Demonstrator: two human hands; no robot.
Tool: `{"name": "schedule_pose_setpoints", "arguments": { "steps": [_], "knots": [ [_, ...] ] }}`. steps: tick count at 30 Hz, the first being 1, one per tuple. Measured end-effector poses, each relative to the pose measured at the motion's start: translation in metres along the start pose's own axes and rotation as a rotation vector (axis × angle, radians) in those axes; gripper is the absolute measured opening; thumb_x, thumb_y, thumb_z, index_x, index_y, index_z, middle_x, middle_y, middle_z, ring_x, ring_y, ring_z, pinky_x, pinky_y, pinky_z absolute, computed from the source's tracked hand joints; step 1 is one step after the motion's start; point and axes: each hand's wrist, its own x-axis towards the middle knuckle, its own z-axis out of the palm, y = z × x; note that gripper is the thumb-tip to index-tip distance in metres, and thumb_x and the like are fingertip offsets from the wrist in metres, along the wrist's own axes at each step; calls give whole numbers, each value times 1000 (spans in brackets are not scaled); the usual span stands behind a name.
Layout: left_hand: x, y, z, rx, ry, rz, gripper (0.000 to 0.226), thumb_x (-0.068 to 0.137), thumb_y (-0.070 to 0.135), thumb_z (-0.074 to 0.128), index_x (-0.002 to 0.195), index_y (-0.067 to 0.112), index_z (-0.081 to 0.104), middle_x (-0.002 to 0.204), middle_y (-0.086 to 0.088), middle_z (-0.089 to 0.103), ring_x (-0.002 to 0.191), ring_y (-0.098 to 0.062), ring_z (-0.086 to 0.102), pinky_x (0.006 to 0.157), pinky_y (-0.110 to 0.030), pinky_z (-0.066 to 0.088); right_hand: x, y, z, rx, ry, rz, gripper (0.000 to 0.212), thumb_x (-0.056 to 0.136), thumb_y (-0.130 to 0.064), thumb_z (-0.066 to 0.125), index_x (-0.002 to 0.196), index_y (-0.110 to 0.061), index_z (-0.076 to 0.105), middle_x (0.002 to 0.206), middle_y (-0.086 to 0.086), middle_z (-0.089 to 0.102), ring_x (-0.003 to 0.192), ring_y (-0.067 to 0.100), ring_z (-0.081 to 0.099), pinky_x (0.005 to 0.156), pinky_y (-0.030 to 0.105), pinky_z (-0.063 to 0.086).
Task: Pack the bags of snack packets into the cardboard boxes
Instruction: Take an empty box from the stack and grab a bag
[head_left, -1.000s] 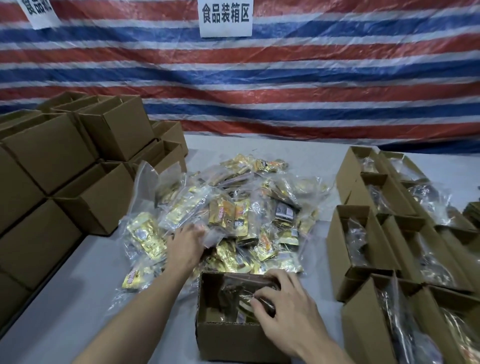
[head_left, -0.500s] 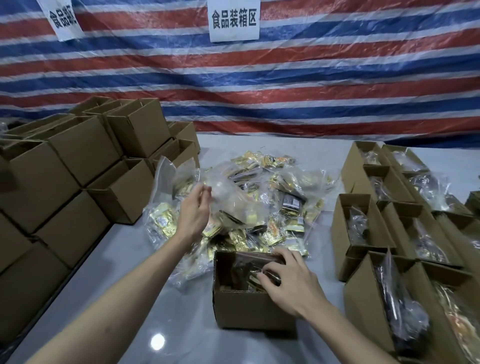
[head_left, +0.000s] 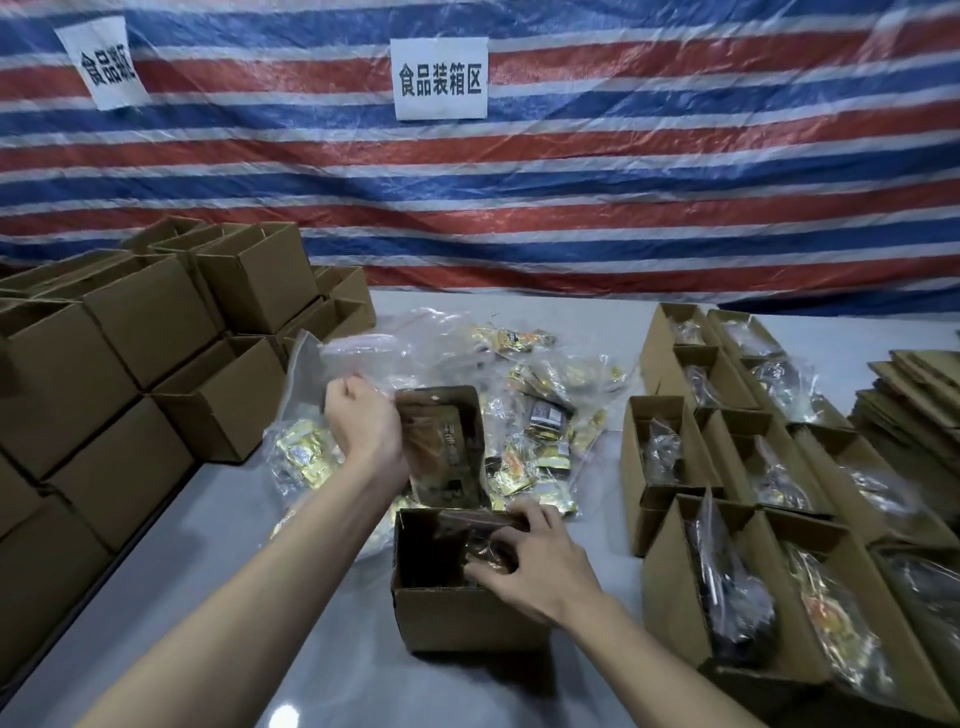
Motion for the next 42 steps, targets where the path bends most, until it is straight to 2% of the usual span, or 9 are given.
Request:
{"name": "schedule_pose_setpoints", "arguments": {
  "steps": [7, 11, 18, 22, 25, 28, 32, 35, 42],
  "knots": [
    [-37, -65, -18, 141, -26, -127, 14, 104, 22, 31, 100, 18, 43, 97, -16, 55, 78, -28, 52, 65, -40, 41, 4, 1, -1, 11, -2, 20, 79, 73, -85, 43, 123, -27, 64, 141, -11, 31, 136, 12, 21, 106, 40, 41],
    [-33, -77, -40, 293, -210, 64, 22, 105, 21, 33, 121, 30, 46, 120, -14, 59, 102, -32, 57, 79, -42, 43, 8, 3, 0, 44, -18, 44, 84, 65, -91, 44, 118, -28, 63, 127, -17, 29, 129, 7, 23, 99, 36, 43],
    [-34, -68, -49, 299, -226, 206, 29, 104, 11, 32, 100, 30, 54, 88, 0, 57, 60, -20, 48, 57, -34, 35, 16, -1, -7, 26, -80, 84, 82, 58, -87, 55, 110, -24, 61, 128, -13, 34, 126, 10, 29, 98, 38, 44],
    [-41, -71, -41, 369, -125, 167, 26, 104, 8, 34, 107, 26, 51, 95, 13, 54, 72, -18, 55, 63, -35, 35, 13, -1, -7, 42, -68, 77, 98, 49, -96, 53, 116, -25, 60, 131, -15, 30, 130, 8, 24, 104, 40, 42],
    [-46, -88, -44, 594, -385, 256, 22, 102, 7, 34, 106, 22, 49, 98, -3, 61, 76, -19, 59, 68, -39, 45, 10, -2, -7, 29, -67, 79, 106, 48, -99, 50, 130, -31, 56, 141, -14, 27, 138, 12, 18, 108, 43, 38],
    [-44, -101, -49, 954, -699, 333, 18, 96, 9, 41, 87, 21, 51, 84, 5, 63, 77, -19, 60, 72, -37, 51, 9, -4, -8, 48, -68, 73, 96, 50, -100, 48, 116, -32, 63, 135, -15, 29, 135, 11, 23, 106, 40, 38],
    [-38, -97, -53, 1069, -888, 261, 44, 78, 59, 31, 65, 22, 52, 69, 0, 61, 68, -17, 56, 67, -33, 45, 8, -5, -10, 138, -48, 88, 100, 50, -97, 53, 125, -33, 59, 136, -17, 31, 131, 6, 26, 107, 38, 38],
    [-37, -102, -51, 1399, -898, 324, 62, 85, 72, 33, 59, 19, 51, 69, -3, 60, 71, -22, 59, 63, -33, 39, 10, -1, -12, 170, -70, 44, 85, 57, -87, 61, 122, -32, 62, 138, -17, 33, 132, 4, 25, 107, 40, 38],
    [-46, -106, -33, 1549, -847, 218, 16, 82, 32, 56, 90, 20, 48, 93, 0, 58, 99, -25, 63, 74, -34, 41, 7, 6, -10, 148, -73, -10, 18, 81, -41, 58, 91, -27, 59, 144, -14, 35, 136, 11, 25, 104, 38, 40]
  ]
}}
